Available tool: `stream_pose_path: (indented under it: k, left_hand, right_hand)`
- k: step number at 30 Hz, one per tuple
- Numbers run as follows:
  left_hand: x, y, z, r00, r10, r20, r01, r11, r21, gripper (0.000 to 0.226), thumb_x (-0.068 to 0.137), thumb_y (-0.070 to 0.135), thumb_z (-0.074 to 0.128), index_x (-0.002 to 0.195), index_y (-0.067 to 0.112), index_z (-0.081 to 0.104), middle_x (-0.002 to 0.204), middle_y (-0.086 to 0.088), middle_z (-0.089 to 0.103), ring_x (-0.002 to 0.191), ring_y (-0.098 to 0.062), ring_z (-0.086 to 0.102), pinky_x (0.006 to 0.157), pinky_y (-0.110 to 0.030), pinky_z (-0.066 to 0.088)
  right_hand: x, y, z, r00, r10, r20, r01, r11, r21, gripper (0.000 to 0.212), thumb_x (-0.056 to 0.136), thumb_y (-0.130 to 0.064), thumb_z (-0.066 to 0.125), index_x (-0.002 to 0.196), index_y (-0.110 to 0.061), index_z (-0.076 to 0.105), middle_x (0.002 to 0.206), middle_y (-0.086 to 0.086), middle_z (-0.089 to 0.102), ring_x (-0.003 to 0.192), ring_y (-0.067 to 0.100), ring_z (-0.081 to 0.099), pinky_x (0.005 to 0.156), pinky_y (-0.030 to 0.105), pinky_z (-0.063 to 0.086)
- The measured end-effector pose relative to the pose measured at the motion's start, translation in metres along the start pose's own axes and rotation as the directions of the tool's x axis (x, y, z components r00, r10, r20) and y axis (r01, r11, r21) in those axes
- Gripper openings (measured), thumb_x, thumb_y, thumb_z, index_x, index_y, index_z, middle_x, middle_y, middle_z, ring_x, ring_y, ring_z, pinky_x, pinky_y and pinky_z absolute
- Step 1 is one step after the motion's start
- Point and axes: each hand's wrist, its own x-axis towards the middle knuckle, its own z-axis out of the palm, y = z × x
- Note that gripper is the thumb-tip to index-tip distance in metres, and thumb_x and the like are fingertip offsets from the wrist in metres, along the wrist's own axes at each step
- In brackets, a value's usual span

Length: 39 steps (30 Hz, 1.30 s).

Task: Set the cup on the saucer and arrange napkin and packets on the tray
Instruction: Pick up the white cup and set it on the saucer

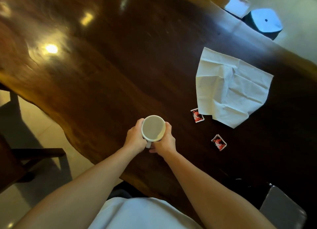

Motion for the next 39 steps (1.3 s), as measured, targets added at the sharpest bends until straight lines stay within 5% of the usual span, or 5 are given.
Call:
stream_pose_path:
  k: [13,22,26,36,39]
  left_hand:
    - [-0.050,0.063,0.062,0.978,0.198,0.063,-0.198,0.980,-0.004,0.073,0.077,-0.003,0.076,0.134,0.032,0.045,0.109,0.013,0.050,0.102,-0.007,0.049,0.076,-0.020,0.037]
    - [-0.100,0.086,0.119,0.938,0.307,0.162,-0.316,0.949,0.027,0.071,0.076,-0.001,0.077,0.133,0.031,0.047,0.107,0.011,0.055,0.099,-0.009,0.053,0.079,-0.026,0.042]
    - [-0.121,0.094,0.145,0.926,0.318,0.202,-0.334,0.941,0.049,0.071,0.077,-0.001,0.076,0.134,0.030,0.046,0.111,0.007,0.056,0.103,-0.011,0.054,0.080,-0.027,0.042]
    - [-0.165,0.114,0.215,0.884,0.343,0.316,-0.381,0.922,0.064,0.071,0.079,0.003,0.078,0.135,0.031,0.045,0.116,0.004,0.058,0.106,-0.012,0.055,0.081,-0.028,0.043]
    - [-0.177,0.121,0.237,0.876,0.351,0.331,-0.391,0.918,0.061,0.070,0.079,0.001,0.076,0.134,0.032,0.045,0.112,0.008,0.056,0.105,-0.011,0.055,0.080,-0.027,0.042]
  right_hand:
    - [-0.053,0.039,-0.090,0.986,-0.108,-0.124,0.114,0.993,0.041,0.073,0.094,-0.018,0.067,0.143,-0.049,0.022,0.116,-0.001,0.049,0.089,0.023,0.069,0.049,0.029,0.060]
    - [-0.098,0.087,-0.148,0.973,0.038,-0.226,0.029,0.957,0.287,0.029,0.108,-0.034,0.041,0.135,-0.045,0.041,0.096,-0.009,0.056,0.073,0.018,0.069,0.038,0.022,0.052]
    - [-0.114,0.109,-0.170,0.963,0.111,-0.246,-0.010,0.925,0.380,0.009,0.109,-0.038,0.039,0.113,-0.045,0.043,0.090,-0.009,0.056,0.067,0.017,0.065,0.035,0.020,0.049]
    - [-0.138,0.174,-0.230,0.943,0.136,-0.303,-0.005,0.918,0.397,0.026,0.107,-0.027,0.047,0.130,-0.037,0.042,0.101,-0.005,0.058,0.076,0.019,0.064,0.036,0.018,0.050]
    - [-0.142,0.189,-0.247,0.925,0.202,-0.322,-0.033,0.887,0.461,0.024,0.109,-0.037,0.037,0.132,-0.039,0.042,0.094,-0.008,0.051,0.077,0.019,0.061,0.032,0.018,0.047]
